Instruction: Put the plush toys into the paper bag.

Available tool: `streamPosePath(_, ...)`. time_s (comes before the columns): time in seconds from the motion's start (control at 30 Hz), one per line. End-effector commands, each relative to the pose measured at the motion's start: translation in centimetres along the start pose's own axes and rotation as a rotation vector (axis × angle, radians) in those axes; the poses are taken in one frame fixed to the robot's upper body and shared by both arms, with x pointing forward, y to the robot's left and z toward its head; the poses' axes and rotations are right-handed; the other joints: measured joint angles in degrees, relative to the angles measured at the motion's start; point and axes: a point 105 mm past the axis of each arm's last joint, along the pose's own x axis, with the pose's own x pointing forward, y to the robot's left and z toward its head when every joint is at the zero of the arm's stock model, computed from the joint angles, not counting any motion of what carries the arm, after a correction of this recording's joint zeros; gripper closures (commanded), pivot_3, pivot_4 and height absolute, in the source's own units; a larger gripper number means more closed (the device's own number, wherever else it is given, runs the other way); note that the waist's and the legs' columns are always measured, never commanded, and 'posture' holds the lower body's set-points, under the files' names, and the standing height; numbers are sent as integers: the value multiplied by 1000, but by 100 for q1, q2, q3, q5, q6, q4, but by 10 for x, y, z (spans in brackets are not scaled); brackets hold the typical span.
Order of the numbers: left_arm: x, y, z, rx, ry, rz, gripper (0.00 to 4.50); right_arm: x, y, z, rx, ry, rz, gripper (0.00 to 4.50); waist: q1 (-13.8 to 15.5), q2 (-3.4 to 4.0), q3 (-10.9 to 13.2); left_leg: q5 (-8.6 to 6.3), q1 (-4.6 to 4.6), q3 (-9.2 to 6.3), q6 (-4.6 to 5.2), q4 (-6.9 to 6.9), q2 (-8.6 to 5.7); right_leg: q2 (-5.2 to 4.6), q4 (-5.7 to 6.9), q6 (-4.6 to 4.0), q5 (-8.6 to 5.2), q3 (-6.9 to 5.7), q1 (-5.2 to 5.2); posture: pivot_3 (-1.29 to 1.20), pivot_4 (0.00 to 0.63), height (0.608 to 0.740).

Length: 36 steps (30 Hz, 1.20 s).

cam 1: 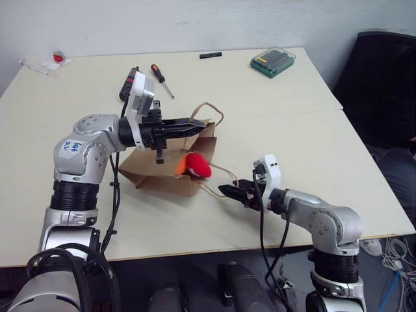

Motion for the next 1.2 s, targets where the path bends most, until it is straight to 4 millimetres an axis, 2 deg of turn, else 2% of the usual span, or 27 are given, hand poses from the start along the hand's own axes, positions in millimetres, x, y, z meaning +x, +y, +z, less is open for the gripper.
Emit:
streamPosePath(0.03, -1, -2, 13, 63, -9, -2, 4500, 3, -1, 4, 25, -32, 0, 2063, -3, 0, 0, 0, 0, 0, 0, 0, 0, 0, 0, 0, 0, 0, 0, 0, 150, 740)
streamPosePath(0.23, -4, -3, 11, 61, -6, 8, 4500, -11, 13, 23, -1, -99, 77, 4294, -2, 1, 0, 0, -1, 0, 0, -3, 1, 1, 1, 0, 0, 0, -3, 0, 150, 740)
streamPosePath(0.27, -5, -2, 11, 61, -7, 10, 4500, -14, 15, 27, -9, -108, 88, 4472, -2, 1, 0, 0, -1, -1, 0, -3, 1, 1, 1, 0, 0, 0, -3, 0, 150, 740)
streamPosePath(0.33, -5, -2, 11, 62, -10, 13, 4500, -23, 21, 37, -27, -135, 119, 4472, -1, 1, 0, 0, -1, -1, 0, -3, 1, 0, 1, 0, 0, 0, -3, 0, 150, 740)
streamPosePath(0.6, -2, 16, 34, 78, -141, 104, 4500, -96, 59, 125, -223, -363, 331, 4472, 31, 6, 4, 0, -7, -10, 1, 0, 0, -2, -3, 0, 0, -8, -1, 0, 150, 740)
streamPosePath(0.73, 4, 21, 37, 88, -182, 133, 4500, -111, 76, 149, -302, -397, 371, 4472, 21, 6, 4, 0, -9, -8, 1, -5, 0, -3, -7, 1, 0, -5, -3, 0, 150, 740)
streamPosePath(0.97, 14, 24, 35, 78, -222, 145, 4500, -107, 79, 154, -375, -346, 316, 4472, 2, 7, 4, 0, -13, -8, 2, -10, 3, -2, -11, 1, 1, -4, -8, 0, 150, 740)
streamPosePath(1.07, 18, 21, 33, 75, -227, 133, 4500, -99, 62, 137, -516, -180, 151, 4472, 17, 8, 5, 0, -13, -8, 2, -13, 2, -4, -16, 1, 1, -4, -9, 0, 150, 740)
streamPosePath(1.2, 19, 21, 31, 74, -232, 130, 4500, -105, 67, 138, -525, -183, 217, 4472, 38, 7, 5, 2, -20, -11, 5, -13, 0, -5, -28, 11, 6, -5, -8, 0, 150, 740)
